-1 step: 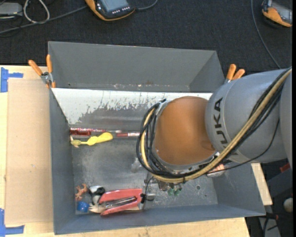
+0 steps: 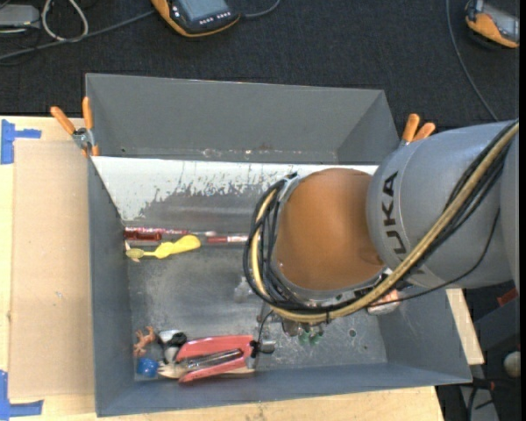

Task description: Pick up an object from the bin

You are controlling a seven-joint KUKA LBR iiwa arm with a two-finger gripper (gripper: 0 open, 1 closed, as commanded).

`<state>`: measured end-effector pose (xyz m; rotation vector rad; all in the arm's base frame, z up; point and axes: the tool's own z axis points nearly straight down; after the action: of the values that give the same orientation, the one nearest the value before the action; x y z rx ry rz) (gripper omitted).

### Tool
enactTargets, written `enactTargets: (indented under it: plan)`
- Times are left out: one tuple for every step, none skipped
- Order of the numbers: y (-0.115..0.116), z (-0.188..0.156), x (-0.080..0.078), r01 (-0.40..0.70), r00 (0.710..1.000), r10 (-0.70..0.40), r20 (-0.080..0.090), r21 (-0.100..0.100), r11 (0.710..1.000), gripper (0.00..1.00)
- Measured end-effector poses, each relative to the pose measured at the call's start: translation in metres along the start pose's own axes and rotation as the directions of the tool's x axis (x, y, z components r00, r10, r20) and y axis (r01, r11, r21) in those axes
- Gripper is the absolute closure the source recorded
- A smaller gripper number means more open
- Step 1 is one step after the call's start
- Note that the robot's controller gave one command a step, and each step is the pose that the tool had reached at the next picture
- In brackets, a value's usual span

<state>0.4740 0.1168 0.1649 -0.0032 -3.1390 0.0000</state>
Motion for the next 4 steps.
enactTargets:
  plan:
    - [0.022,0.041,-0.003,0.102,0.995,-0.102,0.002,0.000,0.995,0.00]
    - [0.033,0.093,-0.009,0.090,0.996,-0.090,0.012,-0.001,0.996,0.00]
    - [0.031,0.095,-0.005,0.259,0.966,-0.259,-0.004,-0.002,0.966,1.00]
    - [0.031,0.095,-0.005,0.258,0.966,-0.258,-0.004,-0.002,0.966,1.00]
